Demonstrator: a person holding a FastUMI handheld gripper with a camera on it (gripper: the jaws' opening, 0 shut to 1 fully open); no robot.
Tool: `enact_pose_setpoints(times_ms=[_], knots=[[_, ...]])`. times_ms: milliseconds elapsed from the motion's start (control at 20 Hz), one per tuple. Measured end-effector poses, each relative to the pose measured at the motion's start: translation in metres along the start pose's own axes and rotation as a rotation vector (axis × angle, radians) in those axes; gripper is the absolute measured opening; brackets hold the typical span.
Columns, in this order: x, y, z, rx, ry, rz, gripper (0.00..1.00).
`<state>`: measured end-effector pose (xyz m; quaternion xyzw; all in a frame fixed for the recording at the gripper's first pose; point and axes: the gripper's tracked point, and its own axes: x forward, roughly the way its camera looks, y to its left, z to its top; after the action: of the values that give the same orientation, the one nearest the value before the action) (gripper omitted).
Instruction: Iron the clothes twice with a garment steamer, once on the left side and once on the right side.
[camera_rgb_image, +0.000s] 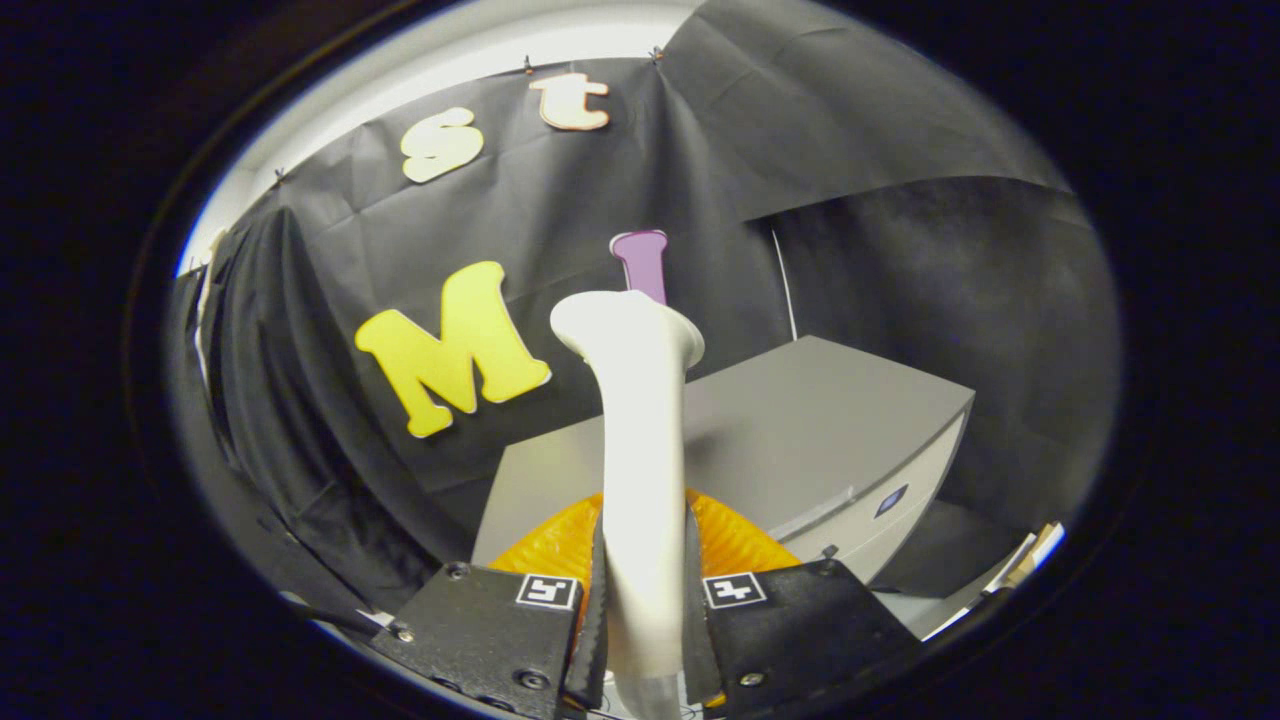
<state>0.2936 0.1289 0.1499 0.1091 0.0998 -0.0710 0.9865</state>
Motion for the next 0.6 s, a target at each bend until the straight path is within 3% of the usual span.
enact_pose_setpoints(times_ms=[600], knots=[[-0.127,0.082,-0.027,-0.041,-0.114,0.078,0.33]])
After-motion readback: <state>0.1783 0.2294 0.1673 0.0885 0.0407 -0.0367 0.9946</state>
